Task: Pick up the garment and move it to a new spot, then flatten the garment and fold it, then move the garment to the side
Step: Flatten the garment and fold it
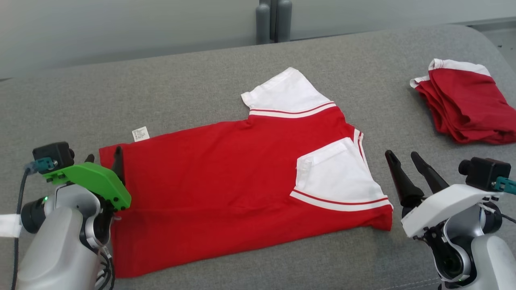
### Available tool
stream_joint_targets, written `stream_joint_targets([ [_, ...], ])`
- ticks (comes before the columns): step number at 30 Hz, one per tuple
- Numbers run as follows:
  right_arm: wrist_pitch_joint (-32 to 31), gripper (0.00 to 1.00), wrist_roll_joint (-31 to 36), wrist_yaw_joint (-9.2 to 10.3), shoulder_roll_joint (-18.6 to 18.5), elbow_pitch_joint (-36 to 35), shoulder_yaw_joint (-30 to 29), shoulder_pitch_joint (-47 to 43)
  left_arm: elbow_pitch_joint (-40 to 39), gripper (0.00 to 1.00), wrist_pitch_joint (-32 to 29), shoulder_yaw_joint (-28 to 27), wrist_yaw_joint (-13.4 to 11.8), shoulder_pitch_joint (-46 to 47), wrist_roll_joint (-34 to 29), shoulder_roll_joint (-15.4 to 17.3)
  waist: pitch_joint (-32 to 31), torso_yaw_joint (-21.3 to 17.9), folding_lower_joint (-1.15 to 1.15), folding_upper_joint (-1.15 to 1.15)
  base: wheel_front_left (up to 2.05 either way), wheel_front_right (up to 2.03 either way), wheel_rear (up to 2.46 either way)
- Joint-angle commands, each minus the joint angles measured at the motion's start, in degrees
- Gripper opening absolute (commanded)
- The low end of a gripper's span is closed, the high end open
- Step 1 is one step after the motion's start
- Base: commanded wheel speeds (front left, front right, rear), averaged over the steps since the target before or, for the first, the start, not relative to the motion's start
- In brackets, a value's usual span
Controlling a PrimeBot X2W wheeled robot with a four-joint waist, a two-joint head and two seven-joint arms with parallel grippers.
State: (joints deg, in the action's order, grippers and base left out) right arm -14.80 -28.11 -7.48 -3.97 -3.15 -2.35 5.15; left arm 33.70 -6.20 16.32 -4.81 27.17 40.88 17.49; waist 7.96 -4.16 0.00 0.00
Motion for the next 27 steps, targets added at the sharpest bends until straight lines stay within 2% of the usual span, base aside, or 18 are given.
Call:
stream_joint_targets([
  [1, -0.07, 1.0, -0.21, -0.02, -0.17, -0.42, 0.26, 0.9, 0.66, 1.0, -0.4, 0.02, -0.24, 1.26, -0.55, 0.56, 2.84, -1.41, 0.0, 0.0, 0.0, 0.0, 0.0],
  [12, 0.36, 1.0, -0.64, -0.02, -1.79, -1.55, 2.62, 5.37, 12.38, 1.0, -4.11, 0.7, -1.81, 11.63, -1.5, 1.49, 8.36, -2.21, 0.0, 0.0, 0.0, 0.0, 0.0],
  [20, 0.77, 1.0, -0.68, -0.02, -2.2, -1.26, 2.52, 6.0, 16.68, 1.0, -5.29, 1.8, -0.33, 14.16, -1.93, 2.29, 8.83, -2.07, 0.0, 0.0, 0.0, 0.0, 0.0],
  [27, 0.86, 1.0, -1.06, -0.02, -2.22, -1.27, 2.91, 6.61, 18.43, 1.0, -3.66, 2.45, 0.71, 15.33, -2.21, 2.1, 9.22, -2.47, 0.0, 0.0, 0.0, 0.0, 0.0],
])
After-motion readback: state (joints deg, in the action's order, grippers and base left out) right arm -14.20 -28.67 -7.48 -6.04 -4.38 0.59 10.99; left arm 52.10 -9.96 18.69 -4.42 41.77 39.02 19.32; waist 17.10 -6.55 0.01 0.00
